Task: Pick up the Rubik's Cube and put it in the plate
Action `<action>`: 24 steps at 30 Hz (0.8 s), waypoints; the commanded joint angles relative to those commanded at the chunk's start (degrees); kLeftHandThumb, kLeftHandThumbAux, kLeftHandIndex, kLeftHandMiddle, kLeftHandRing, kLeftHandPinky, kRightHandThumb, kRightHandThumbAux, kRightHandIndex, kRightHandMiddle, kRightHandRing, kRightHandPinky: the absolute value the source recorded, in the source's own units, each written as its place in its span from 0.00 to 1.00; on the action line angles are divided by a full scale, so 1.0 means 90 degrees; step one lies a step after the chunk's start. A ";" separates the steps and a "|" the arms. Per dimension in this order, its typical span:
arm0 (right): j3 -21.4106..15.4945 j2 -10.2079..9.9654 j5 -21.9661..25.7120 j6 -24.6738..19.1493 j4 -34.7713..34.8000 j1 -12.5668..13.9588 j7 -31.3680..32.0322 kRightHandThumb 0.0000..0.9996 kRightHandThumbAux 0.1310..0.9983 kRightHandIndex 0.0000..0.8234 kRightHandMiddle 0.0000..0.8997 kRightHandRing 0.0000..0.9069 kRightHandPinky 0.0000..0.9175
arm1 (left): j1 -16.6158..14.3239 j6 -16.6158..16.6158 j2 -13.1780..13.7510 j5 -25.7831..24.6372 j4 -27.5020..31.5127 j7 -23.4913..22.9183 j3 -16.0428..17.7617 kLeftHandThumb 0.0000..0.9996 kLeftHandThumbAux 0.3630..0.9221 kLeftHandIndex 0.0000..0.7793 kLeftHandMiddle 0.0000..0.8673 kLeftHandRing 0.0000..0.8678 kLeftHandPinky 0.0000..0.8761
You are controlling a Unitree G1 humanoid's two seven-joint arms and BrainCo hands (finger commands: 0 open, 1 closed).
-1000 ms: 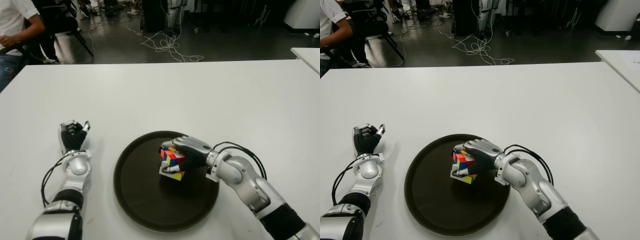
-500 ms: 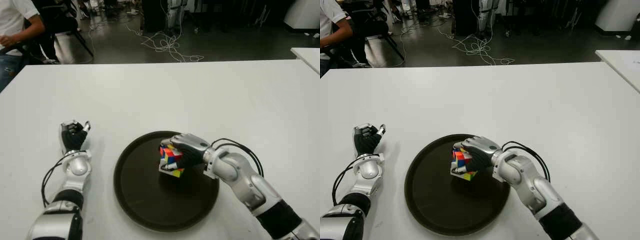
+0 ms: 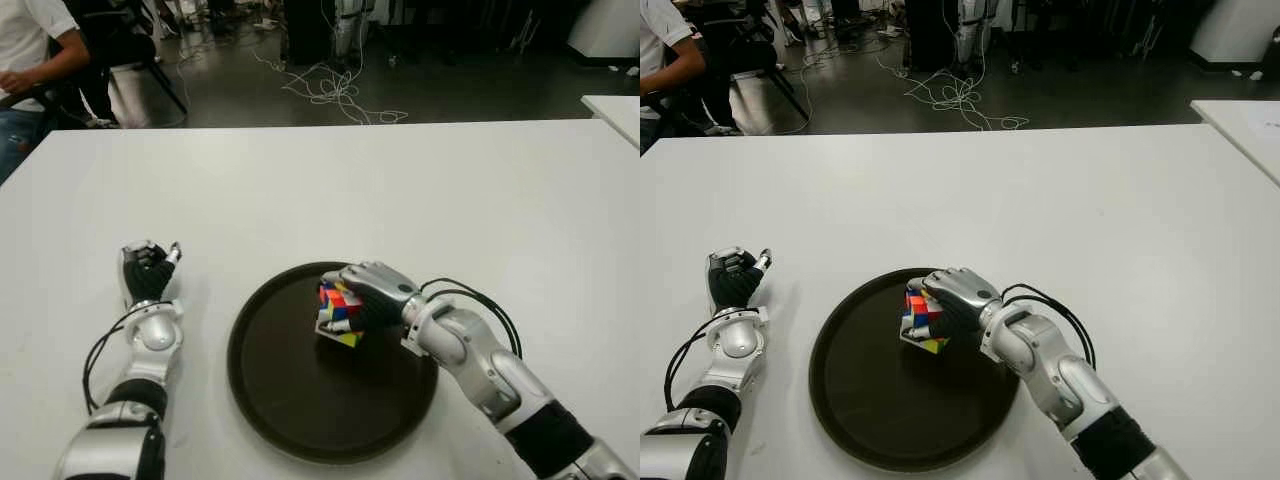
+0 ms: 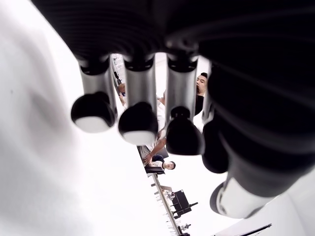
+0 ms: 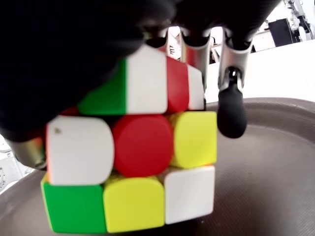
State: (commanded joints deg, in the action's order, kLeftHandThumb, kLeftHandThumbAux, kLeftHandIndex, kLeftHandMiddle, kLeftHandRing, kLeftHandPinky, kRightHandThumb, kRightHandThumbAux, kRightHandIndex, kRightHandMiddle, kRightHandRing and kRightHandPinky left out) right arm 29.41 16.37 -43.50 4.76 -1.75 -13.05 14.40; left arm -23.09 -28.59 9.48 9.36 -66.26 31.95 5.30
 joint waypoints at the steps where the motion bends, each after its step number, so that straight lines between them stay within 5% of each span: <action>1: -0.0001 -0.0011 -0.0005 0.0019 -0.0006 0.0003 -0.0057 0.69 0.69 0.52 0.71 0.72 0.73 | 0.0001 -0.0014 0.0000 0.0000 -0.0001 0.0003 0.0001 0.34 0.74 0.93 0.99 0.99 0.99; 18: 0.0024 -0.0111 0.0061 0.0220 -0.0152 -0.0017 -0.0446 0.69 0.69 0.52 0.83 0.84 0.84 | -0.0014 -0.0072 -0.0005 -0.0015 -0.0084 0.0043 0.0034 0.35 0.74 0.93 0.99 0.99 0.98; 24: -0.0002 -0.0159 0.0253 0.0131 -0.0146 -0.0017 -0.0186 0.68 0.70 0.51 0.79 0.82 0.82 | -0.0002 -0.0078 -0.0013 -0.0019 -0.0061 0.0026 0.0036 0.35 0.75 0.92 0.98 0.98 0.98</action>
State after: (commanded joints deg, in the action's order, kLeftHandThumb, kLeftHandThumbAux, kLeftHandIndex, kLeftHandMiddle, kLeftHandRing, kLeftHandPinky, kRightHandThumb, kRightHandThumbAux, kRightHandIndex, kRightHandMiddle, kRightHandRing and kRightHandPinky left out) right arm 29.39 14.94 -41.22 5.94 -3.07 -13.21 12.73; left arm -23.10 -29.29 9.36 9.18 -66.80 32.18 5.62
